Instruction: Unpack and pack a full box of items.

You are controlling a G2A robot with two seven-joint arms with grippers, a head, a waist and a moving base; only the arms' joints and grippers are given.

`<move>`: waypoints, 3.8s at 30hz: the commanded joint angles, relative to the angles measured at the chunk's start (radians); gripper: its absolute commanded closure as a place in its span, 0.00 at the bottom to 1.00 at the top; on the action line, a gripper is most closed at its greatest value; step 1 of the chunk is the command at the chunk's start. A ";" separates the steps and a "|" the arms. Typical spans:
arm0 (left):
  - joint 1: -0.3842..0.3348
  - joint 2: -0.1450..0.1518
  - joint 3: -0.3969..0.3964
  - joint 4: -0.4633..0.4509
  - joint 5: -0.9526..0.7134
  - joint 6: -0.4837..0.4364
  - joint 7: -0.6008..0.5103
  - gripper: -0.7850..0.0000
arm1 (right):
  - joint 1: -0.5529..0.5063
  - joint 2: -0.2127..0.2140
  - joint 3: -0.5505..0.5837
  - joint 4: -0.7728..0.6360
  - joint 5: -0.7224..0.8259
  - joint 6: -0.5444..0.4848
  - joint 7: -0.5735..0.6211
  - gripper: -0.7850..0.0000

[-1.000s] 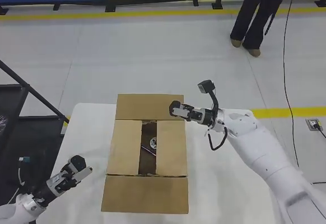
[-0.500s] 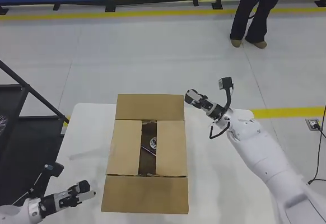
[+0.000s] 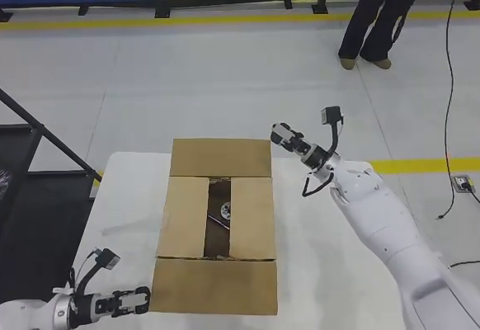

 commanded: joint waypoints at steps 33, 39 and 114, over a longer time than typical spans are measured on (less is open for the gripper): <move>-0.087 0.071 0.132 0.047 -0.266 -0.003 0.004 0.00 | 0.028 -0.103 -0.006 0.228 -0.203 0.229 -0.099 0.00; -0.092 0.069 0.123 0.058 -0.315 0.005 -0.005 0.00 | 0.026 -0.120 0.012 0.249 -0.157 0.206 -0.003 0.00; -0.122 -0.016 0.217 -0.114 0.206 -0.104 0.650 0.00 | -0.074 -0.017 0.183 -0.016 0.239 0.395 0.868 0.00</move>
